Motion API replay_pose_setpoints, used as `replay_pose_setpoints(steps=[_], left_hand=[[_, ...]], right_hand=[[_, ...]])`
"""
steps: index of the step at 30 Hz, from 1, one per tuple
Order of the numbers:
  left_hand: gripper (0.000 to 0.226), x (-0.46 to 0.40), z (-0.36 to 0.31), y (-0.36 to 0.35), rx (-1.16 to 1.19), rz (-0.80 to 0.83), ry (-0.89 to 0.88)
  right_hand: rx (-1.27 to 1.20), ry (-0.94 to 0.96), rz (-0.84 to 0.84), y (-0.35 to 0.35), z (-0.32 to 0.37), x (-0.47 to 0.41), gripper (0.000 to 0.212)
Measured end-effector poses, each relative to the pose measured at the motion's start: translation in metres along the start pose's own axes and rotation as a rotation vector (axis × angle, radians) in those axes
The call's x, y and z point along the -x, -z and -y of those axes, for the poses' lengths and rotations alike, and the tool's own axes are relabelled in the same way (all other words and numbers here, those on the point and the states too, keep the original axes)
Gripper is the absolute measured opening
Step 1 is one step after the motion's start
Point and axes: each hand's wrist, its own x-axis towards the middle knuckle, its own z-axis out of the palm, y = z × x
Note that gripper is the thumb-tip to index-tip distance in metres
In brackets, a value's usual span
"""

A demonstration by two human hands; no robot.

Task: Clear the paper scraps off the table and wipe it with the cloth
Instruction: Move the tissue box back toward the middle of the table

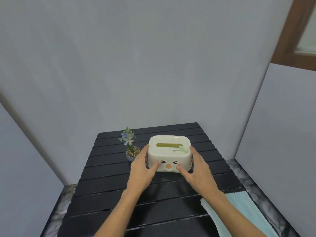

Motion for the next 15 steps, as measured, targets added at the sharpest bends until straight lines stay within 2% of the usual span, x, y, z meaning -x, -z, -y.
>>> replay_pose_setpoints(steps=[9,15], left_hand=[[0.075,0.003,0.001,-0.008,-0.058,-0.084,0.023],[0.07,-0.005,-0.004,-0.008,-0.128,-0.089,0.012]], right_hand=[[-0.045,0.028,0.08,0.002,-0.004,-0.019,0.088],[-0.056,0.041,0.105,-0.001,-0.009,-0.037,0.085]])
